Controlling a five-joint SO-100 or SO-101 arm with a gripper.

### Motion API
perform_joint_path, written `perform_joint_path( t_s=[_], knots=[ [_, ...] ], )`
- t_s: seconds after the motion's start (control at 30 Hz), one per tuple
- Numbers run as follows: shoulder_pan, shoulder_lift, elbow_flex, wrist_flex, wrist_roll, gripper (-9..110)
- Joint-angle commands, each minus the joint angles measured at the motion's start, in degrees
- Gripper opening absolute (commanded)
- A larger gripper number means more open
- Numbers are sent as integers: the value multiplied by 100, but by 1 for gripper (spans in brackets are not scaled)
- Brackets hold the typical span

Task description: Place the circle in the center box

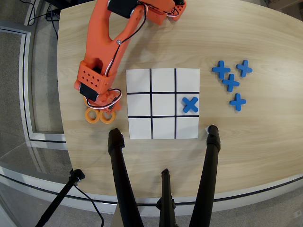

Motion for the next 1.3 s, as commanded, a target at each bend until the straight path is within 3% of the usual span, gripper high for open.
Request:
perform_joint_path(
  t_s=[0.0,0.87,1.27],
  knots=[
    [97,79,105,70,-62,21],
    [729,536,123,1178,-738,21],
    [993,519,-483,2584,-1046,19]
  ],
)
